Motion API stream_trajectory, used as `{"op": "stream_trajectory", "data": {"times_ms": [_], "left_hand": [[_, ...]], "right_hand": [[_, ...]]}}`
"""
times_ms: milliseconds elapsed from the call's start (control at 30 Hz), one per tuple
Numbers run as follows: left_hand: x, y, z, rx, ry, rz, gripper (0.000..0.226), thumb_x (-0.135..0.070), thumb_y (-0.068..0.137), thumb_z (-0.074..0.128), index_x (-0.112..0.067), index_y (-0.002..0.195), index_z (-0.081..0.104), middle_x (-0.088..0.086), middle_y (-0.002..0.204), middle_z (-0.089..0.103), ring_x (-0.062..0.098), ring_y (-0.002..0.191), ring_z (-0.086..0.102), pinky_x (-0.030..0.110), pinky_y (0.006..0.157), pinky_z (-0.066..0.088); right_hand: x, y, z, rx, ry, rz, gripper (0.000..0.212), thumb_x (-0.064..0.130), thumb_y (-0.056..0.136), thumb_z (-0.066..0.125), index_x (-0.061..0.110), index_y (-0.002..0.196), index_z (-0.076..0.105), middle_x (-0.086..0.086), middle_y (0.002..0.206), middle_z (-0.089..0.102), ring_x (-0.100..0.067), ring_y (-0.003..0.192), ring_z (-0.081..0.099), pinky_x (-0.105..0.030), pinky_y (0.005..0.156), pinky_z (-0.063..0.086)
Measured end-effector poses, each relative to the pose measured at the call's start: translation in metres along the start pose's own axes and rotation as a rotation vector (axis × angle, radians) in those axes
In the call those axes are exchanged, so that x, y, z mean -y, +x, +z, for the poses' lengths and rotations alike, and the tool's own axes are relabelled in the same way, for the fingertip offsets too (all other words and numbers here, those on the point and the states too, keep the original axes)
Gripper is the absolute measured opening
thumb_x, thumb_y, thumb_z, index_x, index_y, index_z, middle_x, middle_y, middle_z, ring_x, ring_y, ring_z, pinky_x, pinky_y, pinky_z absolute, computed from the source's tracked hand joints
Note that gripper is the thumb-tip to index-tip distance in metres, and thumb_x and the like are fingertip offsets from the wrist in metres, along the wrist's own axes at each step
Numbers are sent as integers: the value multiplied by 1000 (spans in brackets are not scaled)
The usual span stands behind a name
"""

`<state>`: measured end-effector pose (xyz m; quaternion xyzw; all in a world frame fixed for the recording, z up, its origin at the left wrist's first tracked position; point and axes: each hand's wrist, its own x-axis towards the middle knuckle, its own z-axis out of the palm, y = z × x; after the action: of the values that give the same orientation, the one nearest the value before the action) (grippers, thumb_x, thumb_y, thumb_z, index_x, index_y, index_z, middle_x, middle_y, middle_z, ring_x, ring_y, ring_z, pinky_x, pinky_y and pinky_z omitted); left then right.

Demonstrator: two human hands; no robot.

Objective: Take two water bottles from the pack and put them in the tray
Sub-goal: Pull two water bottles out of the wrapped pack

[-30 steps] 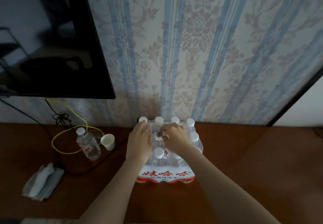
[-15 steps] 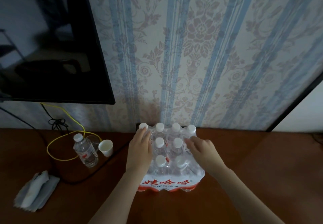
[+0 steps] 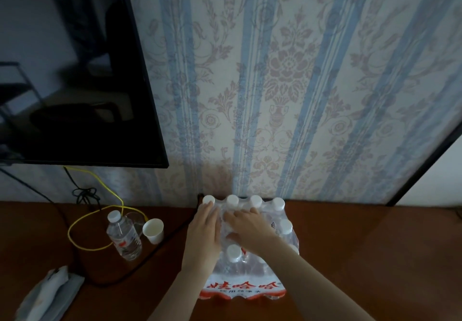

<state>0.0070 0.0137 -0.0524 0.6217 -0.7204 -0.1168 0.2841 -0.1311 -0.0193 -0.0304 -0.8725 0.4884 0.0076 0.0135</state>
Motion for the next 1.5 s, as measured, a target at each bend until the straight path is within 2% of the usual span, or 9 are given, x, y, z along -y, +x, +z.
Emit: {"op": "stream_trajectory", "data": {"times_ms": [167,333,467,600,733,900,1067,1333,1500], "left_hand": [[2,-2,0,19,27,32,44,-10,96,53,-4,138,44,10,150,38,23,141,31,39,113,33],[6,-4,-1,95,194,157,68,2,51,92,10,113,64,28,119,64,39,111,62,47,81,59],[-1,0,-8,43,-101,-48,64,-50,93,41,-8,141,40,12,147,41,26,137,37,39,112,32],[-14,20,-18,80,-287,-47,102,-89,66,35,-20,140,38,2,137,53,18,127,48,47,105,40],[-39,47,-39,103,-722,-33,82,-64,45,86,-46,117,50,-7,103,72,11,97,69,51,84,56],[-66,60,-61,-16,-809,-78,62,-45,43,90,-35,95,57,-9,84,74,9,75,73,38,67,61],[-65,54,-67,-40,-905,-212,54,-35,51,86,-23,99,64,-8,82,76,6,70,73,13,53,54],[-53,55,-80,-107,-1009,-271,26,-11,71,82,-24,88,65,-18,72,74,-3,66,69,4,50,48],[-52,55,-80,-129,-1009,-253,29,-10,70,82,-24,90,65,-17,73,74,-1,67,70,6,51,50]], "right_hand": [[-4,-2,1,-62,207,25,34,29,89,57,12,118,49,-12,118,62,-29,112,54,-41,100,36],[-11,-2,-27,-193,380,41,31,30,86,62,9,106,52,-12,100,62,-26,91,54,-32,77,35],[-17,-3,-74,-229,472,6,27,30,87,62,8,100,53,-5,87,55,-19,80,47,-32,72,41],[-22,-8,-136,-325,501,-37,26,27,87,64,5,99,56,-4,80,59,-14,69,49,-25,67,42],[-27,-13,-193,-367,591,-30,23,30,87,64,9,93,57,4,67,56,-7,58,49,-19,56,37],[-30,-16,-220,-430,862,-9,22,27,87,65,6,95,60,-22,89,65,-32,77,60,-43,68,47],[-30,-20,-172,-640,1050,126,41,40,83,63,18,116,53,3,73,60,0,65,56,-14,66,47],[-29,-31,-30,20,69,342,48,52,87,51,12,113,53,-7,115,60,-26,112,51,-39,97,41],[-26,-18,-11,247,-87,402,66,62,80,53,13,124,48,-8,131,53,-30,131,34,-50,106,25]]}}
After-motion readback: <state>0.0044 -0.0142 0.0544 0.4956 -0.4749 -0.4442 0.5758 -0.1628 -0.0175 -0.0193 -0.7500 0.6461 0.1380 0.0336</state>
